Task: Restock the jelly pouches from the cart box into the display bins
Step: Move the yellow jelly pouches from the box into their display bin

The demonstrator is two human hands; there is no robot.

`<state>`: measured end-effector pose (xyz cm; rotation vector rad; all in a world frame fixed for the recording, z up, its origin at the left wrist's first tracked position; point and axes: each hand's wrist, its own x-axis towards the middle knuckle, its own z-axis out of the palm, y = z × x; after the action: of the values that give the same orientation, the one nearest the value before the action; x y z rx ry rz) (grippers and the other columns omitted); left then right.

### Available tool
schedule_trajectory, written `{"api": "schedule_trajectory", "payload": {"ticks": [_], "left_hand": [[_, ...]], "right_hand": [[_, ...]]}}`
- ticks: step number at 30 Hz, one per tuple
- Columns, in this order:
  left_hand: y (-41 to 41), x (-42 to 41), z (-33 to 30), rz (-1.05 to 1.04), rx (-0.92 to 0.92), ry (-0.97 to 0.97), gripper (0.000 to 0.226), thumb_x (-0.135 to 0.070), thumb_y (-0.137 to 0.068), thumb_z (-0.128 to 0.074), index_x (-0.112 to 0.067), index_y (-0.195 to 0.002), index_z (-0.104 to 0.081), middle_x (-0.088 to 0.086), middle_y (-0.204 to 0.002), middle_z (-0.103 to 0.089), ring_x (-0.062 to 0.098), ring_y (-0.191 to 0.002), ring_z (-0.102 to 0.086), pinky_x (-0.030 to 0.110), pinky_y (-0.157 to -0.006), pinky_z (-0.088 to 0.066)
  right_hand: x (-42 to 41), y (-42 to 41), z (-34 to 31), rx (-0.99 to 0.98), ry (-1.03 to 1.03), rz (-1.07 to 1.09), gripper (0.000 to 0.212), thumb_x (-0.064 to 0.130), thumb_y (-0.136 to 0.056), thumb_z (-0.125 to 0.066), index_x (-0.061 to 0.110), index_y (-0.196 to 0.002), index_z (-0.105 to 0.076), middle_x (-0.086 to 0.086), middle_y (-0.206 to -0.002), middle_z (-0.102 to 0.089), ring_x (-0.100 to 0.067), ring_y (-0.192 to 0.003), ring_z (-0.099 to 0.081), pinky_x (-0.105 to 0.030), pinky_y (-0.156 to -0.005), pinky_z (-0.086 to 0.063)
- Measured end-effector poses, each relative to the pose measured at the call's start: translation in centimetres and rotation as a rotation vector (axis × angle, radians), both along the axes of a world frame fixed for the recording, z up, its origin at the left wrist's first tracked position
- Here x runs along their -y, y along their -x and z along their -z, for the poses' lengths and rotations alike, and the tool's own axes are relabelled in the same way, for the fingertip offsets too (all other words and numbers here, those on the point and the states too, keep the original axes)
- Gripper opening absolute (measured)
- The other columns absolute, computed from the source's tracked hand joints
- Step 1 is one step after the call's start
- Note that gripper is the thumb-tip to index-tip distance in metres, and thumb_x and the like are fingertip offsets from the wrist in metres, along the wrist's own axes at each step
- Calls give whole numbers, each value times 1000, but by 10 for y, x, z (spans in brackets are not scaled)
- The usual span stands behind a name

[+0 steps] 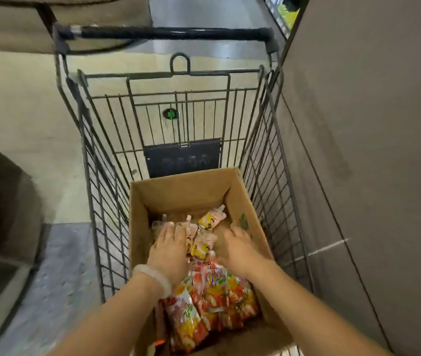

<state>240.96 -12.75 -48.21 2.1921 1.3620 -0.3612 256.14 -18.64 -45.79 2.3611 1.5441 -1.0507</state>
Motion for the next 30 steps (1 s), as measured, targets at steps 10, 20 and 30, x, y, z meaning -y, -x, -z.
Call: {"api": "schedule_trajectory", "payload": {"ticks": [10,20,30], "left_hand": [[-34,-22,125,-424,134,271,55,-24,-87,-62,-11,-137,-41,12,-132,-50,28,-122,-48,35,-97,-44],[-87,-42,215,-307,-28,149,57,-37,-88,-60,-9,-134,-41,11,-126,-54,27,-120,-48,34,-96,-41],[-97,-38,221,-506,-34,255,45,-22,-86,-63,-9,-125,-43,11,-122,-56,29,-116,-53,35,-93,-43]], "right_hand": [[-51,-23,145,-317,68,567,57,25,-92,-58,11,-141,-33,-11,-135,-48,-25,-119,-50,-28,-85,-43],[-122,-42,257,-398,-195,1138,69,39,-75,-76,3,-127,-48,-15,-130,-56,-33,-119,-55,-40,-98,-46],[-135,-51,262,-715,-225,1432,37,4,-73,-77,20,-98,-54,-13,-113,-63,-31,-101,-62,-48,-88,-52]]}}
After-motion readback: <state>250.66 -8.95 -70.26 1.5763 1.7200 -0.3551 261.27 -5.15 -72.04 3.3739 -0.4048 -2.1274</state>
